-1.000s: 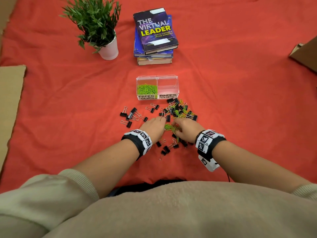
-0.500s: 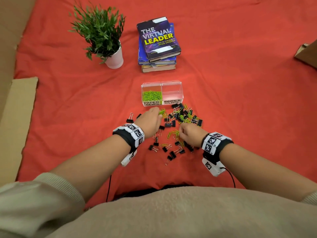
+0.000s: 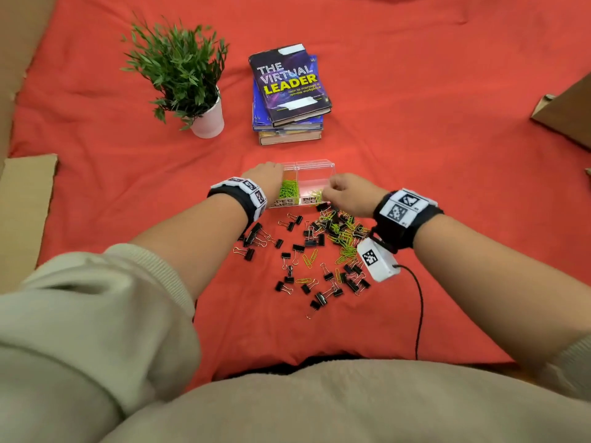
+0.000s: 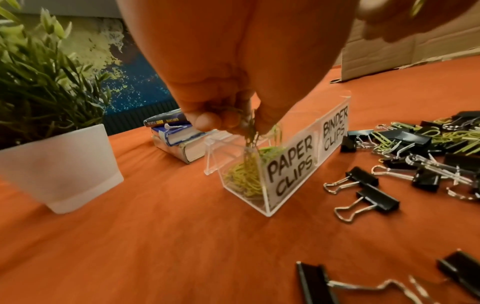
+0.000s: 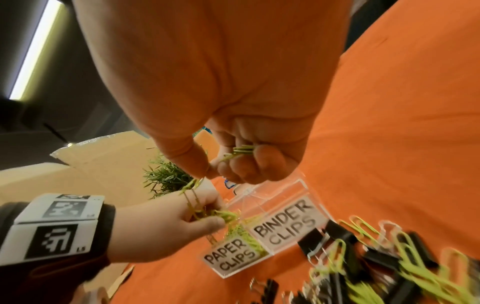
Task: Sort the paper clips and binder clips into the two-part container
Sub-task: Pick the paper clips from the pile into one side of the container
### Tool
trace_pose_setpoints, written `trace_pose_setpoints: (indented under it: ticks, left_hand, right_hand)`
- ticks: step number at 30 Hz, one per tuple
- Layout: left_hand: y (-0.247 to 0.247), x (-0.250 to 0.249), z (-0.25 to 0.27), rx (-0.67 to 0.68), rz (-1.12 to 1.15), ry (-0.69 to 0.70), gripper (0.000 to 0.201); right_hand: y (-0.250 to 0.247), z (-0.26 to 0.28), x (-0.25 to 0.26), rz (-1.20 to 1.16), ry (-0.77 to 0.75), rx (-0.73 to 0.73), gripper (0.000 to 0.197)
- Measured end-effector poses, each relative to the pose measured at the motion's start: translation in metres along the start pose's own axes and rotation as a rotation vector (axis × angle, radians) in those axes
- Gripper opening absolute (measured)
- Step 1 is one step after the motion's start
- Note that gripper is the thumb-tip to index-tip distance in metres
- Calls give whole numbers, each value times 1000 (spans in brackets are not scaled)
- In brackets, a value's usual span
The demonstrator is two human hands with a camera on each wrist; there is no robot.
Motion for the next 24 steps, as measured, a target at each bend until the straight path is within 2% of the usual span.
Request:
trace_pose_setpoints:
  ticks: [4,8,10,12,16,18,21,24]
  left_hand:
    - [8,-2,6,-25,118,-12,34]
    - [-4,8,40,-239,321,-11,26]
    - [3,11,63,-278,350,-46,20]
    - [28,2,83,-181,359,-21,18]
    - [75,-30,109,-15,277,155,25]
    - [86,-38,115,-3,260,181,29]
    - [95,-41,116,13,271,184,31]
    - [97,-36,115,20,234,178,30]
  right_hand:
    - [-7,-33,31,169,-33,-67,23]
    - [3,-66,53,333,-31,-108,19]
    - [14,-79,62,395,-50,-118,16]
    - [27,-90,66,408,-71,-114,18]
    - [47,-93,62,400,-113,-63,27]
    - [43,-84,64,344,-166,-90,30]
    - [32,-56,59,225,-217,-166,25]
    - [48,-23,33,162,-162,-73,20]
Point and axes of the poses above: each hand's wrist, its own z-axis away from the middle knuckle, its own y-axis out of the palm, x = y × z, the point moved 9 cm from there along -z, towards the middle knuckle, and after that the axes turned 3 degrees about -x, right-handed, at the moved point
